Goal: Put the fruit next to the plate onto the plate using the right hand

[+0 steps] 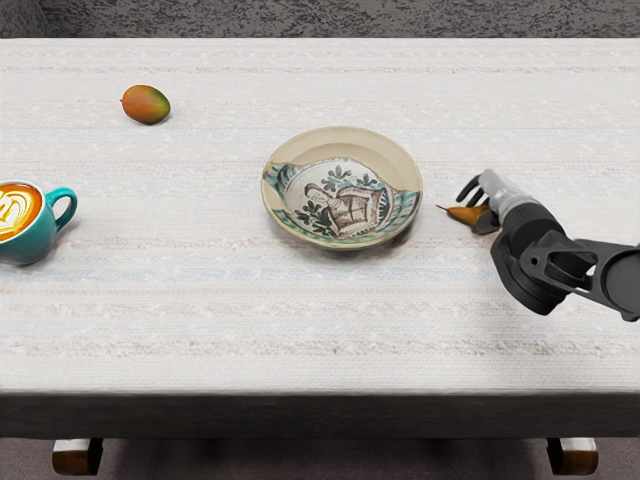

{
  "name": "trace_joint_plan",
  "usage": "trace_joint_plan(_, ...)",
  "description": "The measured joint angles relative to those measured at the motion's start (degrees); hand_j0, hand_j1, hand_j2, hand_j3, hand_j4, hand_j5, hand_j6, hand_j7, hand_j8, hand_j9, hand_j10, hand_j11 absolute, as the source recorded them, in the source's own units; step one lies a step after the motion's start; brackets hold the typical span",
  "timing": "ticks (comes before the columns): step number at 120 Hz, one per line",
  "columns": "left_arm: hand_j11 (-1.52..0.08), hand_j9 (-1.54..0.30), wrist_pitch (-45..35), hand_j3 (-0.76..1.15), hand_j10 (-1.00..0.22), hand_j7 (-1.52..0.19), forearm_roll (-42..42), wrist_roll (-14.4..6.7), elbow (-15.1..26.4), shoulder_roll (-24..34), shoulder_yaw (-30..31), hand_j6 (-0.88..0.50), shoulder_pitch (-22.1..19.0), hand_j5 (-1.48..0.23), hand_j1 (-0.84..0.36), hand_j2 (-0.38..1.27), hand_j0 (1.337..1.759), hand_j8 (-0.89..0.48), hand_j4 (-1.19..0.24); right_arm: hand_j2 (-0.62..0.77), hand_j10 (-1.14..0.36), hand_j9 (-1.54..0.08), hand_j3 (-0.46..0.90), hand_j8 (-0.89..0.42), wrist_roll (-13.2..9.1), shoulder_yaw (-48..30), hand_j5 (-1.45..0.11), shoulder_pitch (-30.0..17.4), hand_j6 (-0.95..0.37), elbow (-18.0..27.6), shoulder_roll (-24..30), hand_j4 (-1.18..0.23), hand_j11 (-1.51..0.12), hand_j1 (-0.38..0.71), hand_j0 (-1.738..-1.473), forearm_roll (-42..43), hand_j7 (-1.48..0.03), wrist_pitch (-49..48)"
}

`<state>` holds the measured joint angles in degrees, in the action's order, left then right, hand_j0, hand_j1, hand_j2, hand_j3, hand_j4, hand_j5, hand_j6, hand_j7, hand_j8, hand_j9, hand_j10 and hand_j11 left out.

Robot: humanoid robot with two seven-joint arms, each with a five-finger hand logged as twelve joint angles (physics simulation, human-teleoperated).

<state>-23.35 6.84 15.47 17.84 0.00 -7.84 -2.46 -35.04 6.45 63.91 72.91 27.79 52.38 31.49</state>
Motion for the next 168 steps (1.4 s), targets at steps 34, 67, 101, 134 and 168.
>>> trace_joint_plan(34, 0.0, 0.0, -0.01, 0.0, 0.0, 0.0, 0.0, 0.0, 0.0, 0.0, 0.0, 0.0, 0.0, 0.0, 0.35, 0.0, 1.658, 0.0, 0.0, 0.01, -0.56, -0.71, 0.0, -0.53, 0.06, -0.07, -0.66, 0.14, -0.59, -0.63, -0.05, -0.61, -0.73, 0.26, -1.648, -0.92, -0.72, -0.21)
trace_joint_plan(67, 0.0, 0.0, -0.01, 0.0, 0.0, 0.0, 0.0, 0.0, 0.0, 0.0, 0.02, 0.0, 0.0, 0.0, 0.35, 0.0, 1.658, 0.0, 0.0, 0.05, -0.52, -0.74, 0.0, -0.5, 0.03, -4.63, -0.74, 0.85, -0.56, -0.66, 0.22, -0.58, -0.75, 0.27, -1.655, -1.77, -0.75, -0.17)
trace_joint_plan(101, 0.0, 0.0, -0.02, 0.0, 0.0, 0.0, 0.0, 0.0, 0.0, 0.0, 0.02, 0.0, 0.0, 0.0, 0.35, 0.0, 1.658, 0.0, 0.0, 0.09, -0.51, -0.77, 0.0, -0.49, 0.0, -9.32, -0.78, 1.34, -0.56, -0.6, 1.36, -0.59, -0.77, 0.28, -1.657, -2.1, -0.77, -0.33)
trace_joint_plan(134, 0.0, 0.0, -0.02, 0.0, 0.0, 0.0, 0.0, 0.0, 0.0, 0.0, 0.02, 0.0, 0.0, 0.0, 0.35, 0.0, 1.658, 0.0, 0.0, 0.12, -0.5, -0.81, 0.0, -0.49, 0.0, -14.38, -0.82, 1.6, -0.55, -0.36, 0.68, -0.61, -0.81, 0.29, -1.657, -3.63, -0.81, -1.4)
trace_joint_plan(168, 0.0, 0.0, -0.02, 0.0, 0.0, 0.0, 0.0, 0.0, 0.0, 0.0, 0.02, 0.0, 0.0, 0.0, 0.35, 0.0, 1.658, 0.0, 0.0, 0.15, -0.5, -0.84, 0.0, -0.49, -0.01, -15.92, -0.85, 2.07, -0.56, -0.23, -2.05, -0.63, -0.84, 0.3, -1.657, -3.76, -0.83, -2.09)
